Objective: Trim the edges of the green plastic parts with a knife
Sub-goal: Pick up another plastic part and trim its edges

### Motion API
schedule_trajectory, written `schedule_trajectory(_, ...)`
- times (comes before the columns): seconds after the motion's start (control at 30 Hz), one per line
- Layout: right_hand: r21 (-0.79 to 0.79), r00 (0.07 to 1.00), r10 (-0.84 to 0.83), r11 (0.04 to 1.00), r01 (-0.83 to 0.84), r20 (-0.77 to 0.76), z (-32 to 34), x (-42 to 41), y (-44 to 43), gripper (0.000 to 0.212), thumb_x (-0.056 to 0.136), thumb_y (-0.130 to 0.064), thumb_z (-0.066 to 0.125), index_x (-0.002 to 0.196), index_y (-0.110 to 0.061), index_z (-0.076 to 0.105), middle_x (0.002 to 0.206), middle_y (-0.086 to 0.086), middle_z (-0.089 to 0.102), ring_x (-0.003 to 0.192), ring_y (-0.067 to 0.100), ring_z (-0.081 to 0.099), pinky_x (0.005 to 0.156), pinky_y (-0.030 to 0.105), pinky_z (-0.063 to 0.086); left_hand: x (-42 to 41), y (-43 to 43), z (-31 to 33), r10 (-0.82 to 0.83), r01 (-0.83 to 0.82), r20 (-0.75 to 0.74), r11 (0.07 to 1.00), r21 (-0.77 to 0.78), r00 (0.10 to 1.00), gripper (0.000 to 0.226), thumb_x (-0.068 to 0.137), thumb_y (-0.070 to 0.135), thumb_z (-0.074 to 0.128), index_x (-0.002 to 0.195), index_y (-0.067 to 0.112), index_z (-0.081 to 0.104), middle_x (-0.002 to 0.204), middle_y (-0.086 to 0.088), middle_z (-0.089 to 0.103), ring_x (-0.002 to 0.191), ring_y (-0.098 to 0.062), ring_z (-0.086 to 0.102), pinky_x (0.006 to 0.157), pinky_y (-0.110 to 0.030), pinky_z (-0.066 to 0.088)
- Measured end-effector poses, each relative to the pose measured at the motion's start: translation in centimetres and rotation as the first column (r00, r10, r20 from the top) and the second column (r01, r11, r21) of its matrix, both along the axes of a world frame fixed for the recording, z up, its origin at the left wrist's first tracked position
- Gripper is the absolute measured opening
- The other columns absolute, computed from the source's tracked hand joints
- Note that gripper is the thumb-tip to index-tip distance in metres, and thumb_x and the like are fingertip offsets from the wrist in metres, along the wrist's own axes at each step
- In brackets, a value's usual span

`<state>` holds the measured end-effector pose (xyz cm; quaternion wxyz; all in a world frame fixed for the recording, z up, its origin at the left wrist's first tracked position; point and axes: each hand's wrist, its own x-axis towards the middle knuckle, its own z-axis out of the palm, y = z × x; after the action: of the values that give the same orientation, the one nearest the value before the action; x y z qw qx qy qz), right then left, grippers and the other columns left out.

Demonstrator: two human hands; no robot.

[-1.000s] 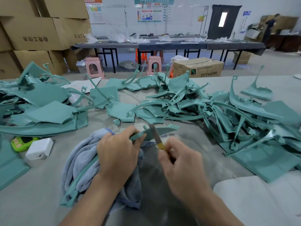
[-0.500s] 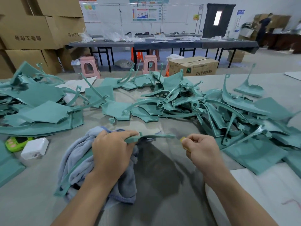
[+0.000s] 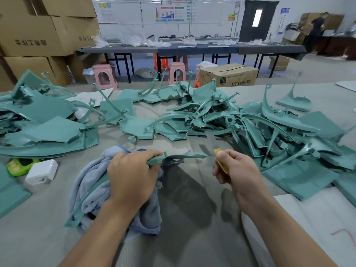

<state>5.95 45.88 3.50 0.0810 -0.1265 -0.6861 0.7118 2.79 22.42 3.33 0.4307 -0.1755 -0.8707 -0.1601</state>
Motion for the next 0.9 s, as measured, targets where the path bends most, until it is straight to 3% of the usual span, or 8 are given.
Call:
schedule_trajectory(0.17,-0.545,0.978,0.152,0.837,-0.049,0.145,1.0,0.3,-0.5,0.022,0.102,-0.020,0.055,0.094,-0.002,0.064,0.099,0.021,0.075,0.080,0.027,0.069,0.063,0.037,0.056,0.4,0.3,0.1,-0.297,0.290,-0.124,0.954,-0.069,0.947,0.023,0.084,0.010,0.060,0.093,0.020,0.079,0.097,0.009,0.077,0.097,-0.005,0.067,0.074,-0.030,0.040)
schedule_trajectory(0.33,-0.557,0.941,0.289,0.818,-0.146,0.178,1.2,0.7,-0.6,0.028,0.084,-0.009,0.068,0.102,0.012,0.065,0.091,0.024,0.070,0.083,0.033,0.072,0.074,0.049,0.065,0.6,0.1,-0.3,-0.351,0.327,-0.053,0.909,-0.258,0.935,0.051,0.068,-0.003,0.074,0.115,0.018,0.076,0.134,0.005,0.066,0.129,-0.018,0.056,0.095,-0.033,0.035)
schedule_trajectory(0.43,-0.518,0.988,0.138,0.852,-0.079,0.076,1.0,0.4,-1.0,0.011,0.068,-0.008,0.073,0.073,0.002,0.075,0.081,0.020,0.068,0.073,0.026,0.067,0.080,0.043,0.061,0.6,0.4,-0.5,-0.233,0.230,0.009,0.954,-0.191,0.972,0.081,0.062,0.001,0.083,0.138,0.020,0.062,0.153,0.003,0.049,0.146,-0.023,0.038,0.108,-0.042,0.035)
schedule_trajectory(0.53,-0.598,0.999,-0.039,0.801,0.023,-0.014,0.7,0.1,-1.5,0.016,0.066,-0.014,0.074,0.077,-0.001,0.073,0.077,0.015,0.069,0.067,0.022,0.065,0.078,0.040,0.060,1.1,1.2,-0.4,-0.178,0.182,0.051,0.978,-0.099,0.983,0.099,0.065,0.018,0.087,0.153,0.020,0.042,0.165,0.000,0.027,0.154,-0.026,0.020,0.119,-0.051,0.029)
schedule_trajectory(0.67,-0.817,0.990,-0.091,0.561,0.137,0.104,0.7,0.0,-2.4,0.023,0.068,-0.015,0.071,0.087,-0.002,0.070,0.086,0.015,0.074,0.074,0.025,0.073,0.059,0.044,0.064,2.1,2.6,-0.1,-0.228,0.224,-0.028,0.969,-0.100,0.973,0.081,0.077,0.030,0.069,0.152,0.016,0.043,0.166,-0.005,0.024,0.154,-0.028,0.020,0.123,-0.045,0.020)
schedule_trajectory(0.73,-0.855,0.988,-0.098,0.495,0.156,0.123,1.1,0.0,-2.2,0.016,0.075,-0.018,0.071,0.083,-0.003,0.070,0.084,0.013,0.075,0.070,0.023,0.075,0.048,0.036,0.061,2.3,2.9,-0.2,-0.263,0.260,-0.039,0.962,-0.081,0.964,0.070,0.083,0.031,0.064,0.149,0.016,0.047,0.158,-0.003,0.038,0.148,-0.025,0.033,0.119,-0.044,0.029)
schedule_trajectory(0.83,-0.886,0.995,-0.053,0.452,0.105,0.091,1.0,0.1,-2.0,0.016,0.077,-0.021,0.071,0.074,-0.005,0.073,0.083,0.015,0.077,0.069,0.026,0.077,0.047,0.035,0.059,2.4,2.4,-0.6,-0.340,0.332,0.118,0.940,0.080,0.933,0.066,0.094,0.046,0.055,0.154,0.025,0.037,0.122,0.013,0.058,0.112,-0.010,0.056,0.092,-0.033,0.043)
schedule_trajectory(0.9,-0.877,0.997,-0.016,0.475,0.070,0.071,0.6,0.2,-2.5,0.015,0.074,-0.021,0.072,0.077,-0.006,0.074,0.087,0.015,0.077,0.075,0.027,0.077,0.057,0.041,0.063,2.3,2.0,-0.6,-0.392,0.319,0.296,0.910,0.266,0.871,0.076,0.095,0.064,0.047,0.159,0.036,0.019,0.087,0.008,0.060,0.074,-0.007,0.058,0.064,-0.021,0.037)
